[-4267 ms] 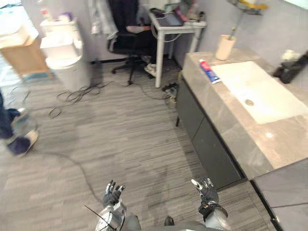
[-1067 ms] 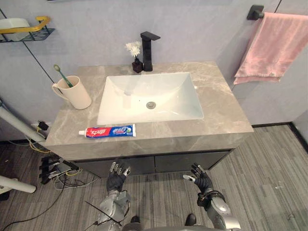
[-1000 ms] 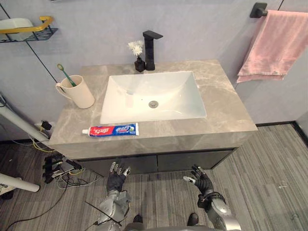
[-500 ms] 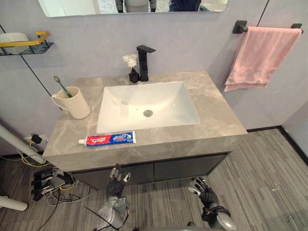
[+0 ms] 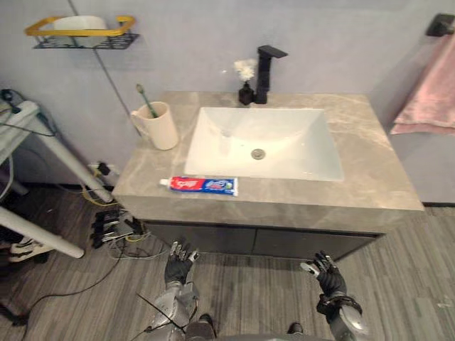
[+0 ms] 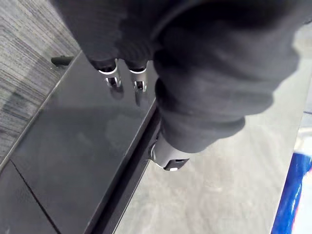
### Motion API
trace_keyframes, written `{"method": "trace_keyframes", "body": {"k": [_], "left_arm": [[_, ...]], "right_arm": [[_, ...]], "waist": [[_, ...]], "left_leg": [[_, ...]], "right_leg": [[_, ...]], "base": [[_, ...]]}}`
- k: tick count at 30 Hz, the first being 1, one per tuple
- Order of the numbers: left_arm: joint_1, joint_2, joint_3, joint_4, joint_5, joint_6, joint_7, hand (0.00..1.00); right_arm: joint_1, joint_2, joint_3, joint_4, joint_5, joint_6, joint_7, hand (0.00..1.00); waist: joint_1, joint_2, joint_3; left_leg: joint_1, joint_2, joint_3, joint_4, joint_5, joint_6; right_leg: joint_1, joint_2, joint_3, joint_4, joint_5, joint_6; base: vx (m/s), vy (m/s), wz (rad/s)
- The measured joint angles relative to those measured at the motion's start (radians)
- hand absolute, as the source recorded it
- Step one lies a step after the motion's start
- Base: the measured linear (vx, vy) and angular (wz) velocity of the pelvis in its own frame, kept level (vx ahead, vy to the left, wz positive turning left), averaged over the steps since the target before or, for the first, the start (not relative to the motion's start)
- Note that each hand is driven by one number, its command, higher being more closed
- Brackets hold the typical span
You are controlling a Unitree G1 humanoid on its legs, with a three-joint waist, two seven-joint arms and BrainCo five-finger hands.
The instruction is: Organize washtable
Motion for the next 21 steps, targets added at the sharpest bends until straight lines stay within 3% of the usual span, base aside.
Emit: {"method": "trace_keyframes", "body": {"k": [2,4,6,9,10,12,14,17,19,20,21], "left_arm": [[0.016,0.005,0.004,0.001,-0.001,0.000,0.013,0.00],[0.015,0.027,0.003,0.000,-0.001,0.000,0.017,0.00],[0.013,0.040,0.001,0.000,-0.001,0.000,0.015,0.00],[0.013,0.057,-0.002,0.000,-0.001,0.001,0.015,0.00],[0.013,0.069,0.004,0.000,0.000,0.001,0.015,0.00],[0.011,0.077,0.005,-0.001,0.000,0.002,0.013,0.00],[0.011,0.096,0.006,-0.002,0.000,0.002,0.013,0.00],[0.003,0.115,0.006,0.001,0.002,0.002,0.013,0.00],[-0.008,0.113,0.006,0.010,0.003,0.003,0.013,0.00],[-0.011,0.081,0.006,0.013,0.001,0.005,0.014,0.00],[-0.007,0.083,0.006,0.013,0.001,0.005,0.013,0.00]], "right_arm": [[0.001,0.005,-0.005,0.000,0.015,0.000,-0.004,0.00],[0.019,0.027,-0.001,0.000,0.015,0.000,-0.003,0.00],[0.023,0.034,-0.003,0.002,0.014,0.003,-0.003,0.00],[-0.010,0.043,-0.016,0.004,0.013,0.003,-0.012,0.00],[-0.032,0.056,-0.015,0.004,0.015,0.003,-0.018,0.00],[-0.051,0.071,-0.009,0.004,0.045,0.003,-0.021,0.00],[-0.040,0.078,-0.008,0.003,0.056,0.003,-0.007,0.00],[-0.016,0.077,-0.017,0.003,0.029,0.002,-0.004,0.00],[-0.017,0.071,-0.020,0.003,0.012,0.002,-0.004,0.00],[-0.045,0.050,-0.018,0.003,-0.039,0.000,-0.002,0.00],[-0.051,0.049,-0.018,0.003,-0.042,-0.001,-0.002,0.00]], "waist": [[0.001,-0.006,-0.001],[-0.002,-0.019,-0.005],[-0.001,-0.030,-0.008],[0.003,-0.011,0.004],[0.002,-0.005,0.003],[0.001,0.008,0.017],[-0.002,0.016,0.025],[-0.006,0.000,0.025],[-0.004,-0.006,0.023],[0.001,0.018,0.032],[0.001,0.019,0.033]], "left_leg": [[-0.014,-0.036,0.001,0.065,-0.059,0.008],[-0.037,-0.065,-0.006,0.092,-0.083,0.018],[-0.059,-0.077,-0.006,0.131,-0.111,0.029],[-0.068,-0.071,0.023,0.180,-0.150,0.040],[-0.065,-0.060,0.046,0.172,-0.152,0.039],[-0.037,-0.041,0.073,0.145,-0.149,0.044],[-0.007,-0.025,0.082,0.130,-0.148,0.045],[0.009,-0.018,0.082,0.124,-0.146,0.042],[0.020,-0.015,0.082,0.116,-0.137,0.030],[0.073,0.022,0.124,0.066,-0.110,-0.010],[0.081,0.035,0.125,0.051,-0.102,-0.023]], "right_leg": [[0.010,-0.041,-0.002,0.015,-0.001,0.037],[0.012,-0.065,-0.020,0.016,0.005,0.050],[0.010,-0.079,-0.026,0.015,0.018,0.054],[-0.026,-0.086,0.022,0.041,0.054,0.030],[-0.059,-0.081,0.040,0.059,0.082,-0.005],[-0.094,-0.061,0.069,0.101,0.104,-0.037],[-0.100,-0.018,0.142,0.141,0.064,-0.030],[-0.094,0.008,0.173,0.139,0.009,-0.027],[-0.077,0.017,0.169,0.120,0.005,-0.029],[-0.065,0.055,0.195,0.091,-0.033,-0.013],[-0.068,0.071,0.198,0.083,-0.035,-0.015]], "base": [[0.03,0.257,0.07],[0.06,0.185,0.22],[0.08,0.180,0.12],[0.04,0.177,-0.36],[0.06,0.201,-0.64],[0.07,0.119,-0.55],[0.10,0.044,-0.26],[0.10,-0.082,-0.09],[0.07,-0.208,-0.35],[0.06,-0.390,-0.75],[0.03,-0.446,-0.83]]}}
